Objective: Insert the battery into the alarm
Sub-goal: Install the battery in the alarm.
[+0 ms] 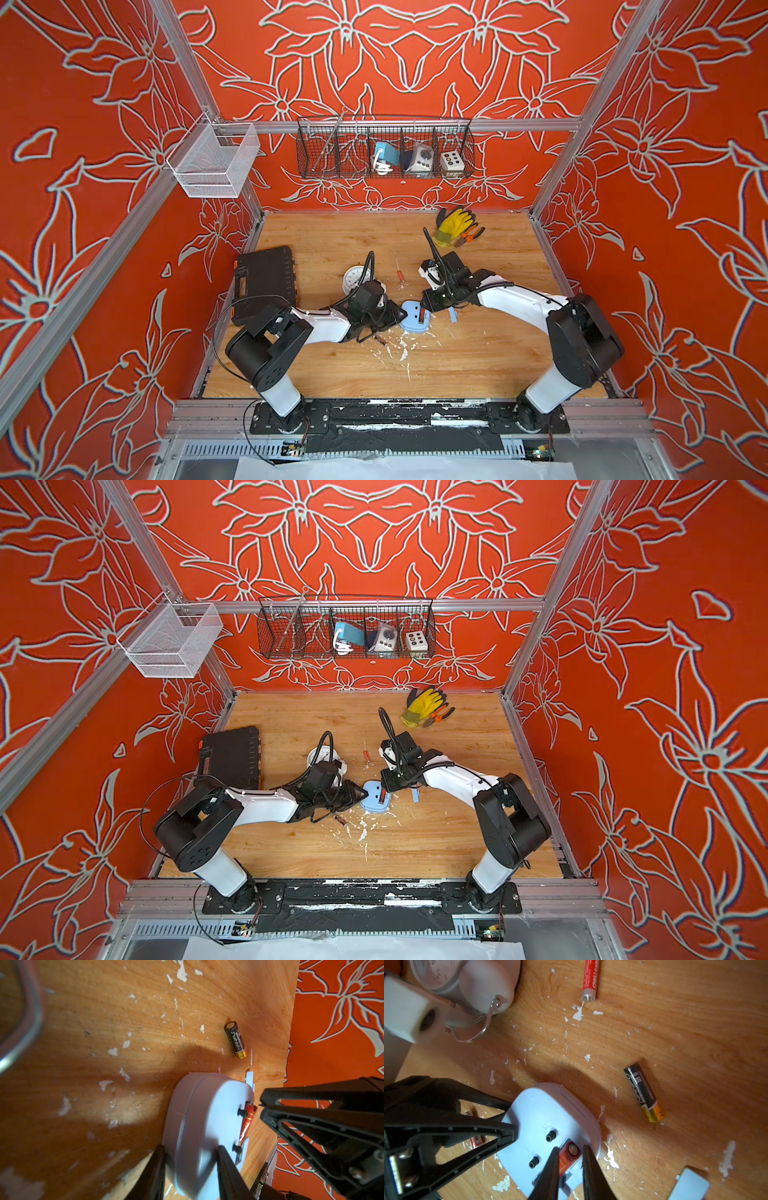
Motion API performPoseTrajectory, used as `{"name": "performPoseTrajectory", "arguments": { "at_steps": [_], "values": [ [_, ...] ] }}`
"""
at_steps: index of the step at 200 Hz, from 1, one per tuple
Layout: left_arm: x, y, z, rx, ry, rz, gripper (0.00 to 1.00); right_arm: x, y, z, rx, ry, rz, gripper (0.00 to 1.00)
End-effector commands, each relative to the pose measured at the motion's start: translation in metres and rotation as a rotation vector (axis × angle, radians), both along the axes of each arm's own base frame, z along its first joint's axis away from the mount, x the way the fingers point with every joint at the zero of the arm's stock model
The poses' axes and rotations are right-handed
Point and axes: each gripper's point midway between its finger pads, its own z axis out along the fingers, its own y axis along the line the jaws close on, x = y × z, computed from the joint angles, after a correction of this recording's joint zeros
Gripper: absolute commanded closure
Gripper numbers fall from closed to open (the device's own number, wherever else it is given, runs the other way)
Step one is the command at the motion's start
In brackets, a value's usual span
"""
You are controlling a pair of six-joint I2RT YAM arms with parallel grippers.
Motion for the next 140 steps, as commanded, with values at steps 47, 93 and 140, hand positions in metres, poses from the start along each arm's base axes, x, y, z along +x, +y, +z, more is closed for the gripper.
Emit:
{"name": "performPoseTrajectory", "arguments": {
  "at_steps": [47, 93, 140],
  "values": [
    [-0.014, 0.017, -0.037, 0.116, 0.096, 0.001, 0.66, -0.008, 0.003, -0.008, -0.027, 0.041, 0.067, 0.87],
    [-0.014, 0.017, -0.037, 0.119, 0.099, 0.003, 0.66, -0.019, -0.001, -0.018, -0.04, 0.095, 0.078, 0.93],
    [-0.014, 0.017, -0.036, 0.12, 0.101, 0.002, 0.66, -0.041, -0.011, -0.034, -0.07, 0.188, 0.07, 0.99]
  ]
}}
